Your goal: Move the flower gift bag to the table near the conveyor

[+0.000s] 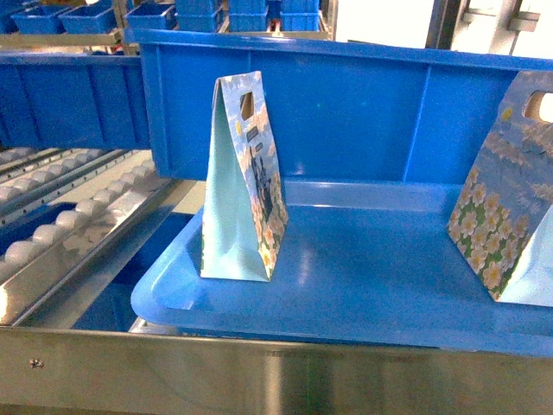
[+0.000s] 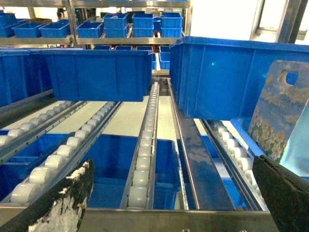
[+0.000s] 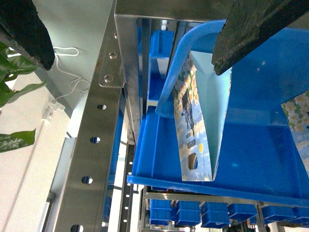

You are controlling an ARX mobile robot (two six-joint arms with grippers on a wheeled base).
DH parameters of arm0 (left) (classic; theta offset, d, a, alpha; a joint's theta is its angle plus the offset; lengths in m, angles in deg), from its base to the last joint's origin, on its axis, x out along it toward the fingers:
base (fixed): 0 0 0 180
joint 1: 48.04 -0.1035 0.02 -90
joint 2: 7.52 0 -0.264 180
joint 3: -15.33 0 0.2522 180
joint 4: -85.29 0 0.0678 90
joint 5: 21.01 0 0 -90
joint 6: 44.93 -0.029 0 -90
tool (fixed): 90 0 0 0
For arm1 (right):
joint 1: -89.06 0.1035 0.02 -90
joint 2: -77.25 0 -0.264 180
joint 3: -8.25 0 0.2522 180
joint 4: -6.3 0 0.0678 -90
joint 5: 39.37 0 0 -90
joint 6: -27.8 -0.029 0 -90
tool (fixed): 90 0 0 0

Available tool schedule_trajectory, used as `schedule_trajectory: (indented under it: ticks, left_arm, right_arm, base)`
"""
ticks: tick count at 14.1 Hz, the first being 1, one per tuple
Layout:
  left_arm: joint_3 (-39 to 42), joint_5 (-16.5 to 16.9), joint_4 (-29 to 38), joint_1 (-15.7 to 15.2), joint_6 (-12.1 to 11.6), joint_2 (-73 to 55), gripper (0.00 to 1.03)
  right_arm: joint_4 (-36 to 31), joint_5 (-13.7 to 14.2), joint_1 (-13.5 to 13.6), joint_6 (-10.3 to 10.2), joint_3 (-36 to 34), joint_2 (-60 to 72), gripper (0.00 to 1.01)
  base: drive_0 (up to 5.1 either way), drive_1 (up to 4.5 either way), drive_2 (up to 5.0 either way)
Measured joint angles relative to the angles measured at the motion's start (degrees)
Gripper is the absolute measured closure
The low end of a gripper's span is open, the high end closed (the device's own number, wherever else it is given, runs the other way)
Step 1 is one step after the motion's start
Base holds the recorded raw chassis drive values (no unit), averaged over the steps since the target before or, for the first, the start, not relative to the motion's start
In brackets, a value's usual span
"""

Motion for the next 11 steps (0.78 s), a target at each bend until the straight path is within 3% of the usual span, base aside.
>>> schedule_trajectory:
  ticks: [11]
  left_arm:
    - [0.0, 0.0, 0.0, 0.0, 0.0, 0.0, 0.05]
  right_arm:
    - [0.0, 0.0, 0.0, 0.0, 0.0, 0.0, 0.03]
  base:
    - [0.0, 0.0, 0.0]
